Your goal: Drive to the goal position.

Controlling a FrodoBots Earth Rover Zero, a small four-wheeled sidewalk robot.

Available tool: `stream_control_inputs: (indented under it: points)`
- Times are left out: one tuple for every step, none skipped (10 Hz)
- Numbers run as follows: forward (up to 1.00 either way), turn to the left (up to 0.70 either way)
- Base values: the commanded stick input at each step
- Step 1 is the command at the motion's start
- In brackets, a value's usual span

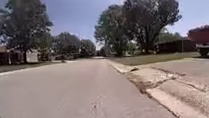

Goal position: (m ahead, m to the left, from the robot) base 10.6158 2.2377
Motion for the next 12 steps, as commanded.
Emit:
stream_control_inputs:
  points:
    - [0.70,0.00]
    - [0.70,0.00]
    - [0.70,0.00]
    - [0.70,0.00]
    - [0.70,0.00]
    - [0.70,0.00]
    - [0.70,0.00]
    - [0.70,0.00]
    - [0.70,0.00]
    - [0.70,0.00]
    - [0.70,0.00]
    - [0.70,0.00]
